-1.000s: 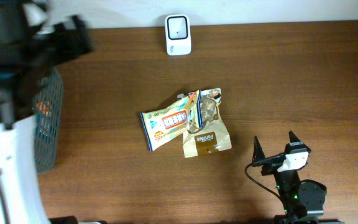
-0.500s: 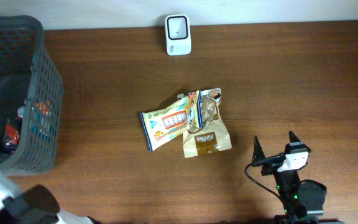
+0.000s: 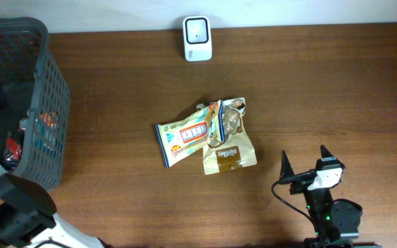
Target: Scan the item barcode
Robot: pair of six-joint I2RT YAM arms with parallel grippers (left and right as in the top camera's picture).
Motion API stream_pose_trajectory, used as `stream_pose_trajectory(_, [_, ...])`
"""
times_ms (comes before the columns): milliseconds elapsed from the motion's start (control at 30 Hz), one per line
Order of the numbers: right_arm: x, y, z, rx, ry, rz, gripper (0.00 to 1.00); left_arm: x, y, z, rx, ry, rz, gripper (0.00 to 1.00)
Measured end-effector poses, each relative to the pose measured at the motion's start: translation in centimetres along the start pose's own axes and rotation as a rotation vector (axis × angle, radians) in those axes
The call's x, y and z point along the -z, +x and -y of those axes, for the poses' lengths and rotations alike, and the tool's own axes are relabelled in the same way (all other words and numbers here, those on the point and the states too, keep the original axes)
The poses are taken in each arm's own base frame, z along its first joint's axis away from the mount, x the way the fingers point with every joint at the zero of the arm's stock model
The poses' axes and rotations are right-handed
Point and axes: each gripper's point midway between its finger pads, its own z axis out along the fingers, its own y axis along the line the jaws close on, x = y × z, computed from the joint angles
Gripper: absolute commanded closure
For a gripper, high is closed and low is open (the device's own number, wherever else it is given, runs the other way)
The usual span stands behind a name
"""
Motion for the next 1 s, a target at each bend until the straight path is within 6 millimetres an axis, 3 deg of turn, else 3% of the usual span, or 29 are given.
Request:
stream_pose_trajectory(67, [0.0,0.0,0.0,0.000,0.000,0.000,0.02,-2.3,1.6,0.8,-0.061,0.015,-0.046,0.01])
stream_pose_trajectory(167, [0.0,0.0,0.0,0.000,0.000,0.000,0.02,-4.9,3.0,1.1,-0.102,0.002,-0.073,0.05])
stream_pose_trajectory(367, [0.0,0.0,0.0,0.000,0.000,0.000,0.01,-8.8,6.5,1.6,-0.237,-0.008,-0.142,0.02])
stream_pose_trajectory(533, [0.0,0.0,0.0,0.000,0.000,0.000,0.02,-9.7,7.6,0.6,-0.254,-0.011,-0.154,0.00])
stream_pose_trajectory(667, [0.0,0.0,0.0,0.000,0.000,0.000,0.02,-10.4,8.5,-0.6,-0.233,-0.004,-0.168,0.10])
stream_pose_trajectory(767, [0.0,0.0,0.0,0.000,0.000,0.000,0.02,-11.1,9.2,-1.2,-0.215,0.013,-0.182,0.11])
stream_pose_trajectory(1000, [0.0,0.0,0.0,0.000,0.000,0.000,0.02,-11.3,9.2,-0.7,-0.200,0.092,-0.145,0.09])
